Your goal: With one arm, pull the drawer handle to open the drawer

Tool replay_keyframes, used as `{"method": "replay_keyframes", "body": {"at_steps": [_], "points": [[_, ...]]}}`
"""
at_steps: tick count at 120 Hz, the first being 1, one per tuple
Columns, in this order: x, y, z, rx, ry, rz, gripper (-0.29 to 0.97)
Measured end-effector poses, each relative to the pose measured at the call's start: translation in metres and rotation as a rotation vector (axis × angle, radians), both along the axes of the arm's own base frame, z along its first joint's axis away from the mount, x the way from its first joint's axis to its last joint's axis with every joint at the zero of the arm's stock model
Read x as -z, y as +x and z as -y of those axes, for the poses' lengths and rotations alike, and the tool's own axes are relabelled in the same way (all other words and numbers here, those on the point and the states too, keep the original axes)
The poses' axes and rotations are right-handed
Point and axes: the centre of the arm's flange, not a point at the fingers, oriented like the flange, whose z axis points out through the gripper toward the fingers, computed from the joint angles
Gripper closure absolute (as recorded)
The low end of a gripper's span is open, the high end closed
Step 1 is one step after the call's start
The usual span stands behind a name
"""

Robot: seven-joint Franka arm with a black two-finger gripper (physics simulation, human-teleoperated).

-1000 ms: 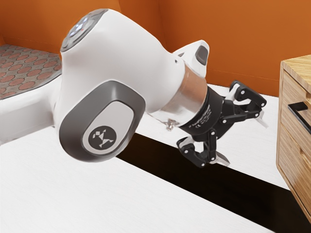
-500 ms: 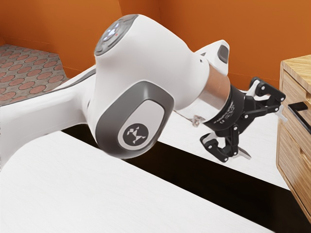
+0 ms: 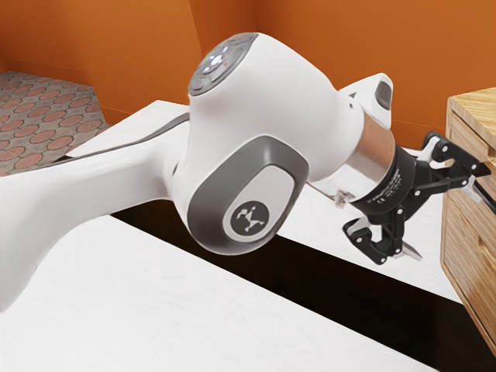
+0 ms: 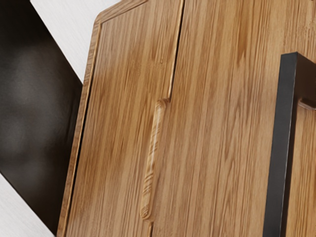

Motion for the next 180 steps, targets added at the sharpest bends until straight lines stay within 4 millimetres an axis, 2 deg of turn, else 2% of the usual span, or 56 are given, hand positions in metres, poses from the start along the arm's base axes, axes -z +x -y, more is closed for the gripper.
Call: {"method": "replay_keyframes", "body": {"at_steps": [14, 42, 68, 98, 147, 180], "points": [[0.005, 0.009, 0.0, -0.003, -0.003, -0.007, 0.0], [0.007, 0.027, -0.017, -0.037, 0.0, -0.004, 0.0], [0.003, 0.029, -0.005, -0.018, -0.001, 0.01, 0.0], [0.014, 0.045, 0.001, -0.012, 0.002, 0.001, 0.0], [0.03, 0.037, 0.007, -0.003, 0.015, -0.028, 0.0], [0.029, 0.01, -0.006, -0.019, 0.043, -0.027, 0.0]]}}
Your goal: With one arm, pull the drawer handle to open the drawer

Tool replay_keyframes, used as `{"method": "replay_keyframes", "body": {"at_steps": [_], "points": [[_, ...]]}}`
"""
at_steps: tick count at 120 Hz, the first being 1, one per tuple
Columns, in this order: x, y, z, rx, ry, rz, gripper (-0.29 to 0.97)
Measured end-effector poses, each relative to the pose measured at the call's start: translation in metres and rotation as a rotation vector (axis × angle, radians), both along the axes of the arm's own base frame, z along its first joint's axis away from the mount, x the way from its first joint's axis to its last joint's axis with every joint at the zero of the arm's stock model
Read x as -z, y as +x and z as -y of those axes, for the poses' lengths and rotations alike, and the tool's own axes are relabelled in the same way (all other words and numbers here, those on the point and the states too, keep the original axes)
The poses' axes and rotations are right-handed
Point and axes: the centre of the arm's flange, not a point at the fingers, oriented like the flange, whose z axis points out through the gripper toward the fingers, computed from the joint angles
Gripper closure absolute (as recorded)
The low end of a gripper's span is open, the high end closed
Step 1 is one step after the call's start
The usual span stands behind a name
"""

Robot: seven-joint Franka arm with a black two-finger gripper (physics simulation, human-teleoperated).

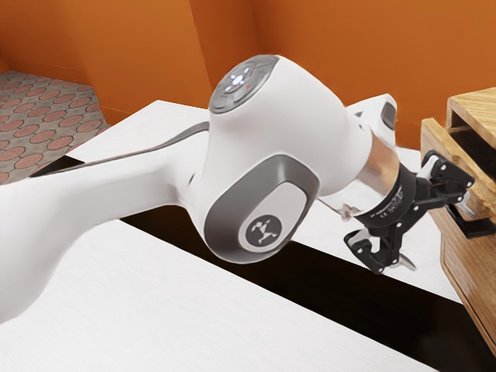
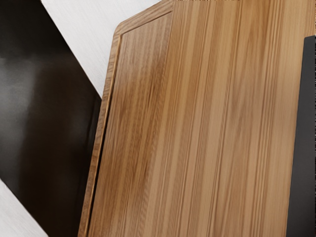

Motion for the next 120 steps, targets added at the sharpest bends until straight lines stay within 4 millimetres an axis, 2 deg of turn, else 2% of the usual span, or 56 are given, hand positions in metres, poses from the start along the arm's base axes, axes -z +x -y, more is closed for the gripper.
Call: {"method": "replay_keyframes", "body": {"at_steps": [35, 63, 82, 108, 120], "points": [[-0.003, -0.026, -0.024, -0.035, 0.008, 0.015, 0.0], [0.0, -0.042, -0.032, -0.046, 0.006, 0.029, 0.0], [-0.002, -0.054, -0.045, -0.067, 0.0, 0.043, 0.0], [0.002, -0.074, -0.065, -0.094, -0.003, 0.046, 0.0], [-0.003, -0.089, -0.071, -0.1, -0.009, 0.058, 0.0]]}}
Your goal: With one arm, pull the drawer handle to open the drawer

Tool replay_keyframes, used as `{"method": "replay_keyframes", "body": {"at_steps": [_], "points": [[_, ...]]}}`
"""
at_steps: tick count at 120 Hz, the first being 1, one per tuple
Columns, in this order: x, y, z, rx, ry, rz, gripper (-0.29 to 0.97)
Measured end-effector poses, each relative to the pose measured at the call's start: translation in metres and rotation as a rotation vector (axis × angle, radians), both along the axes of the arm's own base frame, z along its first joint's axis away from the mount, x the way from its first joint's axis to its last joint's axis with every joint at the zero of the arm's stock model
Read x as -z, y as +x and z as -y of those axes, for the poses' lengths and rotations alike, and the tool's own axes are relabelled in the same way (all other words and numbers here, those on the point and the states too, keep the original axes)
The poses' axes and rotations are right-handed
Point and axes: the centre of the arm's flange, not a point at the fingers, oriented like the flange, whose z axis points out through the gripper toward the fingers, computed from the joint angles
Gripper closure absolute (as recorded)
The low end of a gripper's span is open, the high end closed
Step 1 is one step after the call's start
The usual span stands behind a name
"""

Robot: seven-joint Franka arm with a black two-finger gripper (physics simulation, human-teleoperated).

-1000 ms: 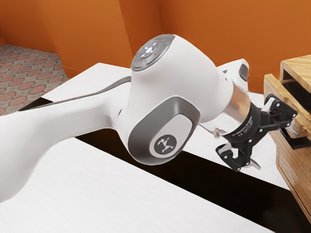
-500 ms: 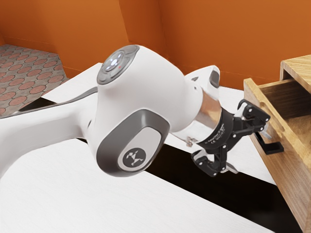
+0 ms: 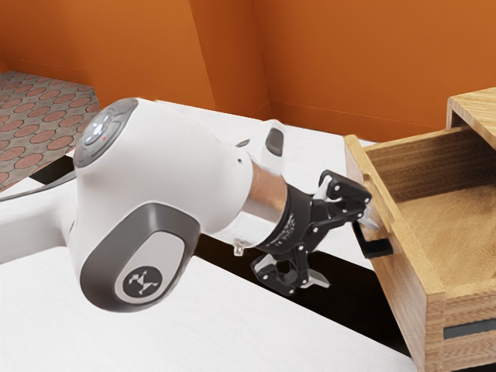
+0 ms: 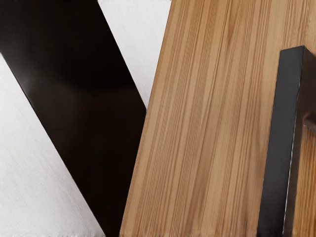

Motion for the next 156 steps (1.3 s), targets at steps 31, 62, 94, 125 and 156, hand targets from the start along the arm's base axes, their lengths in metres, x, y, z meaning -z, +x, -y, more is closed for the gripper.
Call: {"method": "replay_keyframes", "body": {"at_steps": [31, 62, 94, 125, 156], "points": [[-0.001, -0.036, -0.021, -0.025, -0.008, 0.014, 0.0], [-0.001, -0.056, -0.048, -0.06, -0.03, 0.022, 0.0], [0.001, -0.086, -0.062, -0.073, -0.043, 0.038, 0.0], [0.003, -0.11, -0.084, -0.105, -0.057, 0.055, 0.0], [-0.156, -0.063, -0.003, 0.057, 0.05, -0.072, 0.0]]}}
